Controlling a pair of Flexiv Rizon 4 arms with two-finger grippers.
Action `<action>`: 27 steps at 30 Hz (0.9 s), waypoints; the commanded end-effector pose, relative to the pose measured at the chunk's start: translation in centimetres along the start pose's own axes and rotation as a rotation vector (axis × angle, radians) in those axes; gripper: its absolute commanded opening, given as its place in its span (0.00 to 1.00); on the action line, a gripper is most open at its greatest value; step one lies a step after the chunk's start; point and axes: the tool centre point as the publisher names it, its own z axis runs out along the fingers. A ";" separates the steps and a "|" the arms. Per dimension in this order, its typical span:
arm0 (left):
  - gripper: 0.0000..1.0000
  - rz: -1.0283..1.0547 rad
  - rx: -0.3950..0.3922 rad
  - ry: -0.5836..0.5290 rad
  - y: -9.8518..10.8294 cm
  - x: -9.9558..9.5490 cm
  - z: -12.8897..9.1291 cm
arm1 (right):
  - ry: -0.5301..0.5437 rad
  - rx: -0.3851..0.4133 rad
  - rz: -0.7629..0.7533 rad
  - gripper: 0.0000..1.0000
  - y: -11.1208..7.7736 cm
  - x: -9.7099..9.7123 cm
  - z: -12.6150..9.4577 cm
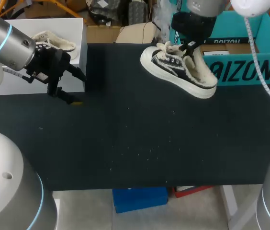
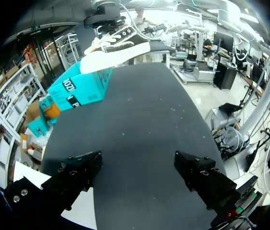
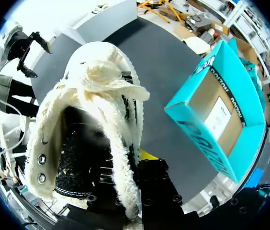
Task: Take the shoe out of the shoebox, open the shoe tongue, remove and reinsert the insole, then place the shoe into the shoebox
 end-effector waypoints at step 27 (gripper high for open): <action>1.00 0.001 -0.001 -0.003 0.0 0.1 0.1 | -0.039 0.408 -0.916 0.00 2.2 -5.6 -11.6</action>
